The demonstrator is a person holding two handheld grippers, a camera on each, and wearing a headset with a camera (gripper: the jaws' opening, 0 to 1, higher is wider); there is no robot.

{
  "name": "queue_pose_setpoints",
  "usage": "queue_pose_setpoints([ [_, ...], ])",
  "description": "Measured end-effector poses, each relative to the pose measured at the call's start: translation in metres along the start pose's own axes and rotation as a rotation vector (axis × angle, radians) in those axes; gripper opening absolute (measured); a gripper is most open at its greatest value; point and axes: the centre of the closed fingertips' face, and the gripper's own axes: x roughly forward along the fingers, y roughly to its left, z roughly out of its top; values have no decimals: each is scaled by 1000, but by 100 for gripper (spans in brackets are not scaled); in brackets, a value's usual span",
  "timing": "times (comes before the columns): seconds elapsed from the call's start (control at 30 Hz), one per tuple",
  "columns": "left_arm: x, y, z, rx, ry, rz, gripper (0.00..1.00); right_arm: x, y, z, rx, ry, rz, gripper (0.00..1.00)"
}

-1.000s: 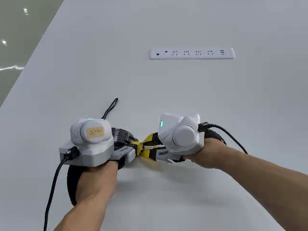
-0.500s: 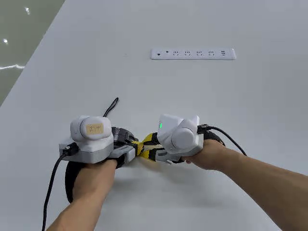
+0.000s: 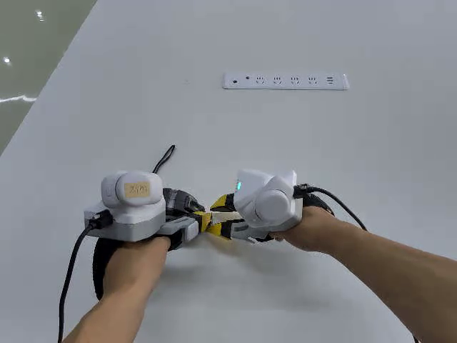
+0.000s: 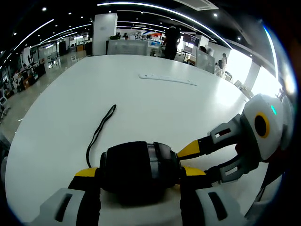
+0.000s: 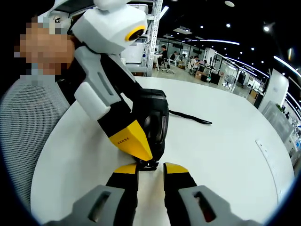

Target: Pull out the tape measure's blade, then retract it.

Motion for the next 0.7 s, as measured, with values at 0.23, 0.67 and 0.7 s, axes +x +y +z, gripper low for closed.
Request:
queue_pose_setpoints([
  [0.23,-3,0,3,69,-13,-12,68,-5,-3,0,12,2,-22,28],
  [0.67,-14,-7,0,200,-27,-84,78,-25,-13,-4,77,-18,-88,47],
  [0.7,-14,-8,-1,210,-31,-94,79,-27,-14,-5,85,-19,-98,48],
])
